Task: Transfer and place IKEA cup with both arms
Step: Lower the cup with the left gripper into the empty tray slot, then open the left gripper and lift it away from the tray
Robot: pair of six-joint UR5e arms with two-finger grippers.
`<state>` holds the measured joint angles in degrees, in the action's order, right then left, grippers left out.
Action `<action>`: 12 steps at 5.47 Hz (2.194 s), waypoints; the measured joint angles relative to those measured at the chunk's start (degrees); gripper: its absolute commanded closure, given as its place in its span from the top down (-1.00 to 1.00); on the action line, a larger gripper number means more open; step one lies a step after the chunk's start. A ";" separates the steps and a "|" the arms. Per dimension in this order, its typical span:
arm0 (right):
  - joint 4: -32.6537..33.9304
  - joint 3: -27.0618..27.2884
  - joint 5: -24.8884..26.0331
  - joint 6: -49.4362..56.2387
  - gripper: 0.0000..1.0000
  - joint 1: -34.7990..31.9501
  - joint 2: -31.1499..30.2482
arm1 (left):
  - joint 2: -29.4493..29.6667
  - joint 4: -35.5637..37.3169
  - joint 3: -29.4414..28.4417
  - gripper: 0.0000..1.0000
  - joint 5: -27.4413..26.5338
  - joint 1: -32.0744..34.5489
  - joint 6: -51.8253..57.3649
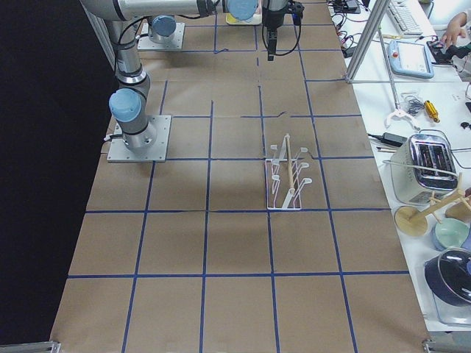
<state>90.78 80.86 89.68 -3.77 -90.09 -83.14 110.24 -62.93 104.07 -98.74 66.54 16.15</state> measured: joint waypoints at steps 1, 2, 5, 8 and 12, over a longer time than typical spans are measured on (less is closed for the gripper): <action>0.01 0.02 0.04 0.00 1.00 0.00 0.00 | -0.10 -0.09 -0.50 0.96 0.00 0.00 0.01; -0.05 0.10 0.03 -0.01 1.00 0.01 0.00 | -0.95 -0.41 -1.10 0.96 -0.06 0.42 -0.16; -0.14 0.17 -0.35 -0.01 1.00 0.01 0.00 | -10.41 -13.63 -4.75 0.97 5.45 5.87 -4.06; 0.49 0.61 0.10 0.14 1.00 -0.07 0.00 | -18.13 -25.21 -13.38 0.97 7.53 19.69 -10.32; 0.38 0.27 0.33 0.52 1.00 0.01 0.00 | -23.03 -29.77 -15.68 0.97 6.31 24.39 -13.29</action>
<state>91.17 81.13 90.02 -3.25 -90.09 -83.14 87.21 -92.70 88.38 -92.44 90.94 2.86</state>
